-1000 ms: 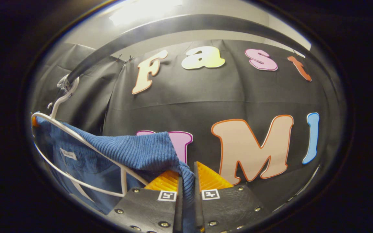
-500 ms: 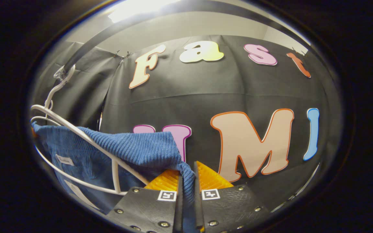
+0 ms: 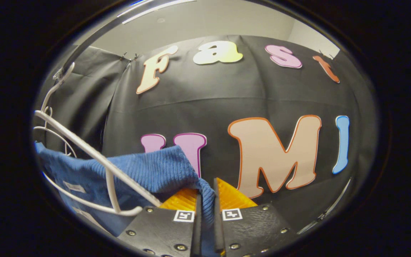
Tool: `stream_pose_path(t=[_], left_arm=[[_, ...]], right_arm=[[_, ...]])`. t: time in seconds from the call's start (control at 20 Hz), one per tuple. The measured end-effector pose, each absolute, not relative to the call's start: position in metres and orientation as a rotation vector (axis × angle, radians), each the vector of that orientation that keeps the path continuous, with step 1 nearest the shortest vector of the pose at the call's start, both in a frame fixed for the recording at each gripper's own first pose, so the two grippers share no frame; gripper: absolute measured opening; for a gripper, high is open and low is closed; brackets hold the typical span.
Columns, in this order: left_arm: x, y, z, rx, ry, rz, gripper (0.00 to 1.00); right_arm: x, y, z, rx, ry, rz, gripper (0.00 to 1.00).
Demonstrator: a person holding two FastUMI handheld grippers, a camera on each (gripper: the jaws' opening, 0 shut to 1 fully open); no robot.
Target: Grasp the clothes on the hanger with both hands and then place them into the laundry hamper below.
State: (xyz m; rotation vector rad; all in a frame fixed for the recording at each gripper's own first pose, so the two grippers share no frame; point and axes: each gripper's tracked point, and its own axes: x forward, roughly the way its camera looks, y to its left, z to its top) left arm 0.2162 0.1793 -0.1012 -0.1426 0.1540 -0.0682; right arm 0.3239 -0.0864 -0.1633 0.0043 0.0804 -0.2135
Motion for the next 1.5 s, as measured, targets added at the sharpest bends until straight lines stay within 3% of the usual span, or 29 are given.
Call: stream_pose_path(t=[0.8,1.5], left_arm=[[0.181,0.165,-0.17,-0.163,0.267,-0.049,0.05],[0.145,0.058,-0.218,-0.077,0.36,-0.276,0.05]], right_arm=[[0.268,-0.083,-0.238,-0.016,0.247,-0.219,0.14],[0.216,-0.012,-0.273,-0.013,0.353,-0.053,0.14]])
